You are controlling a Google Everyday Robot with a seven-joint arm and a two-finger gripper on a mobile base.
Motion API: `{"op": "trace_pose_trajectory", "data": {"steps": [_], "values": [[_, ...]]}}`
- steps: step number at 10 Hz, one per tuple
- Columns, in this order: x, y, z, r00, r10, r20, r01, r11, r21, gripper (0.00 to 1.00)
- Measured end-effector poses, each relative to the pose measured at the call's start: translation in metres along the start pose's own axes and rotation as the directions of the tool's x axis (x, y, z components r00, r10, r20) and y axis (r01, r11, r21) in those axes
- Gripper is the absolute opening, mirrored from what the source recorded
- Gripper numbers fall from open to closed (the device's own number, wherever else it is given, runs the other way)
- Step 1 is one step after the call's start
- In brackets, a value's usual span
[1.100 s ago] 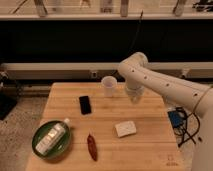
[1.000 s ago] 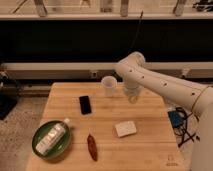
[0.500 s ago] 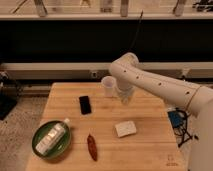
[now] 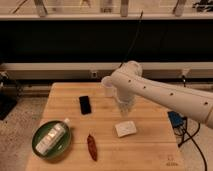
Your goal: Move the arm in a circular motion
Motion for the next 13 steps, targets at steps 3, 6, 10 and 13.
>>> {"op": "trace_pose_trajectory", "data": {"steps": [3, 6, 10, 13], "values": [[-0.026, 0.035, -0.007, 0.999, 0.049, 0.004, -0.050, 0.999, 0.014, 0.02], [-0.043, 0.091, -0.009, 0.988, 0.153, 0.017, -0.153, 0.988, -0.010, 0.02], [-0.035, 0.168, -0.013, 0.952, 0.304, 0.014, -0.303, 0.951, -0.056, 0.02], [0.008, 0.195, -0.016, 0.931, 0.364, 0.001, -0.363, 0.929, -0.075, 0.02]]}}
